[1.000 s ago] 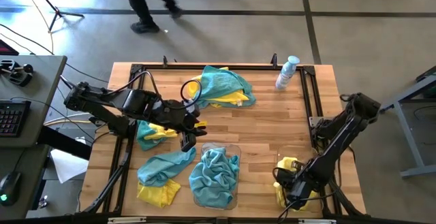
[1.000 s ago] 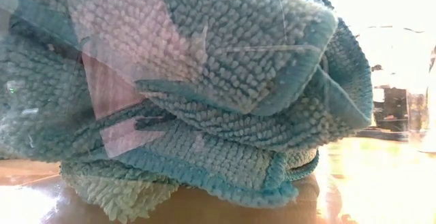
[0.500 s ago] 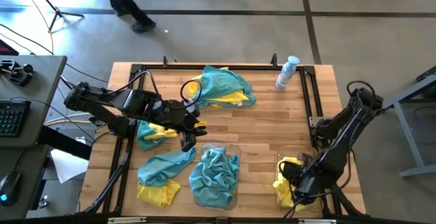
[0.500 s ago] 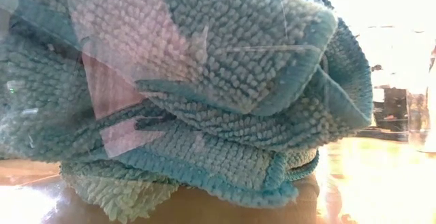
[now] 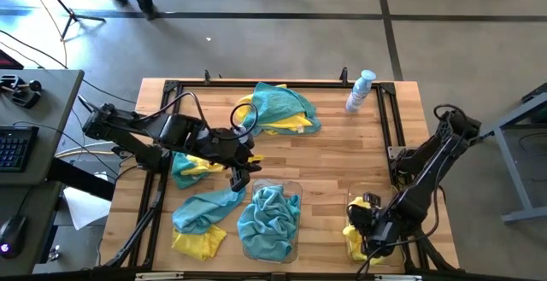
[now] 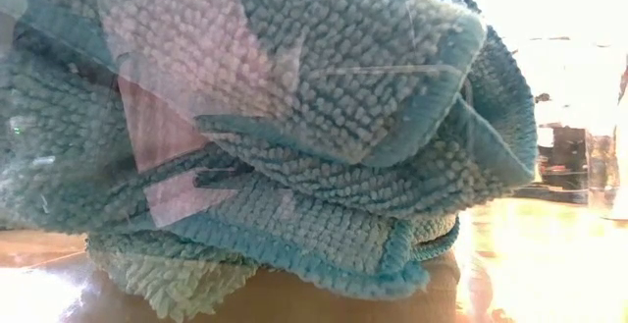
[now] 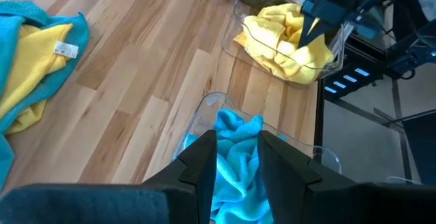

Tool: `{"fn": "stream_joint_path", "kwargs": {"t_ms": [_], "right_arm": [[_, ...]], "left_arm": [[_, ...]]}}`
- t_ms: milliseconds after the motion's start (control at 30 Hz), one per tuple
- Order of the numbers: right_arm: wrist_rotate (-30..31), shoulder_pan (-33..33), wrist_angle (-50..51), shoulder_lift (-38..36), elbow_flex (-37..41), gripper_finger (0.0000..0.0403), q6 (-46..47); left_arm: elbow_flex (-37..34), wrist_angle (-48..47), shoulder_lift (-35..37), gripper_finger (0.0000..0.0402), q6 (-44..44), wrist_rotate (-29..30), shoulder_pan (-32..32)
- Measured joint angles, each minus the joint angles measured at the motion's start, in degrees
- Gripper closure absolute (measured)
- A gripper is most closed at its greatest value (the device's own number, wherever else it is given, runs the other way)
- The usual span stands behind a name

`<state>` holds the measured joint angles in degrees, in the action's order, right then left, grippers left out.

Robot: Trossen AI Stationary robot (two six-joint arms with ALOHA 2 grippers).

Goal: Sort microfiber towel by color & place in baskets
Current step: Put the yellow towel into the right transparent bin

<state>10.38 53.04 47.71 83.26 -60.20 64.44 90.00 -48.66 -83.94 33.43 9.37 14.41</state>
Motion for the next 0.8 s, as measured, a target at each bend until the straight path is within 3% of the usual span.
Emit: {"fn": "stream_joint_path", "kwargs": {"t_ms": [267,500,800], "right_arm": [[-0.39,0.0,-11.4,0.0,10.48,0.0403,-0.05],[-5.44,-0.17,-14.93,0.0,16.85,0.0403,2.58],[-7.27,-0.15,-11.6,0.0,12.64,0.0403,2.61]], "left_arm": [[0.0,-0.02,0.0,0.0308,0.48,-0.65,0.0],[0.0,-0.02,0.0,0.0308,0.48,-0.85,0.0],[0.0,-0.02,0.02,0.0308,0.46,-0.87,0.0]]}}
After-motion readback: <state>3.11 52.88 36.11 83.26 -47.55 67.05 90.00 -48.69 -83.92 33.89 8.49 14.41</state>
